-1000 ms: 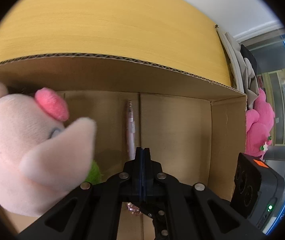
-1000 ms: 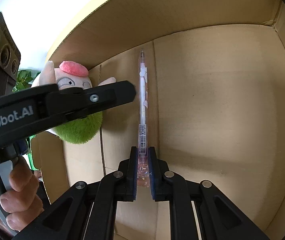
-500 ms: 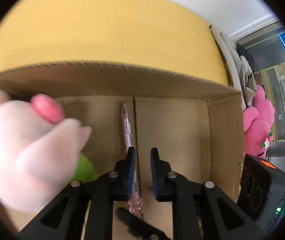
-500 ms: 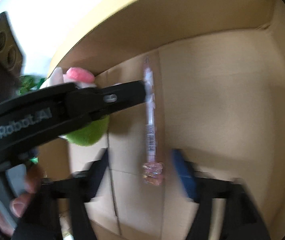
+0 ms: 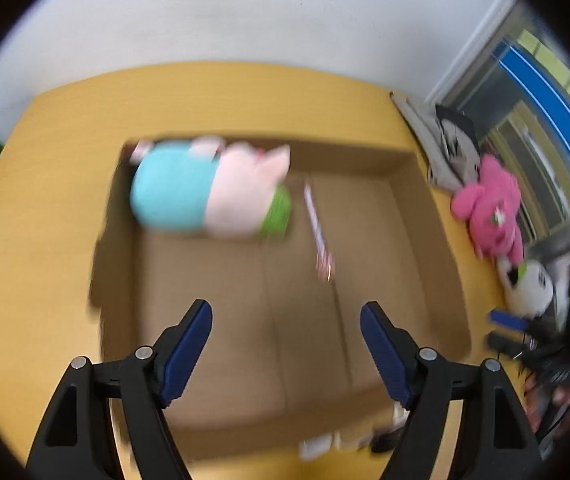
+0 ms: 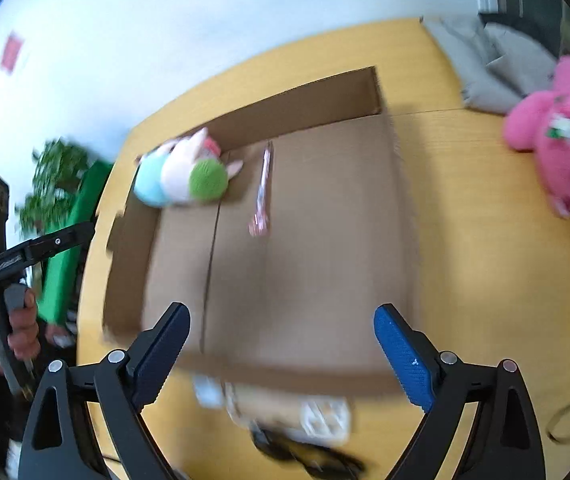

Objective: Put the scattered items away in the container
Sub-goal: 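Open the left gripper to release the pen and withdraw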

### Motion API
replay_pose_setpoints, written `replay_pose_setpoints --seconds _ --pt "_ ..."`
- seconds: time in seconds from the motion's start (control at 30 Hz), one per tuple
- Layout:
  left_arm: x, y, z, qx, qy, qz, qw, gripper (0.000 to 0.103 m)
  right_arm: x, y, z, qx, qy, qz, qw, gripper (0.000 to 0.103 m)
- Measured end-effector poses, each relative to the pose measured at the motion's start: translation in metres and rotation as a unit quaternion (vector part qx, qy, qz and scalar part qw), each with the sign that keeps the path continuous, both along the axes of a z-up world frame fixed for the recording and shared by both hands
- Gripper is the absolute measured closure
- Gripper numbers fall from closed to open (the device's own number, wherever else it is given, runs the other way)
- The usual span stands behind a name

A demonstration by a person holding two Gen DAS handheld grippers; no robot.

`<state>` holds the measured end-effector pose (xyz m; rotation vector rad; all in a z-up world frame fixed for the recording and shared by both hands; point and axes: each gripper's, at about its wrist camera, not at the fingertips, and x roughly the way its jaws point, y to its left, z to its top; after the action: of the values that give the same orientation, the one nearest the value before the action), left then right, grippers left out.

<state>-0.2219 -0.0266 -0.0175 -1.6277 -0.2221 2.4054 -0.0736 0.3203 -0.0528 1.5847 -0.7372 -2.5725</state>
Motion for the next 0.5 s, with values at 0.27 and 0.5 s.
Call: replay_pose_setpoints --seconds 0.27,0.5 --pt "0.110 0.047 -0.055 0.052 -0.073 -0.080 0.9928 0.026 0.125 0.009 -0.070 -0.051 -0.092 -0.009 0.994 0.005" --pt "0.121 0.101 -0.118 0.106 -0.114 -0.142 0.9776 0.026 0.126 -0.036 -0.120 -0.005 -0.098 0.096 0.991 0.005"
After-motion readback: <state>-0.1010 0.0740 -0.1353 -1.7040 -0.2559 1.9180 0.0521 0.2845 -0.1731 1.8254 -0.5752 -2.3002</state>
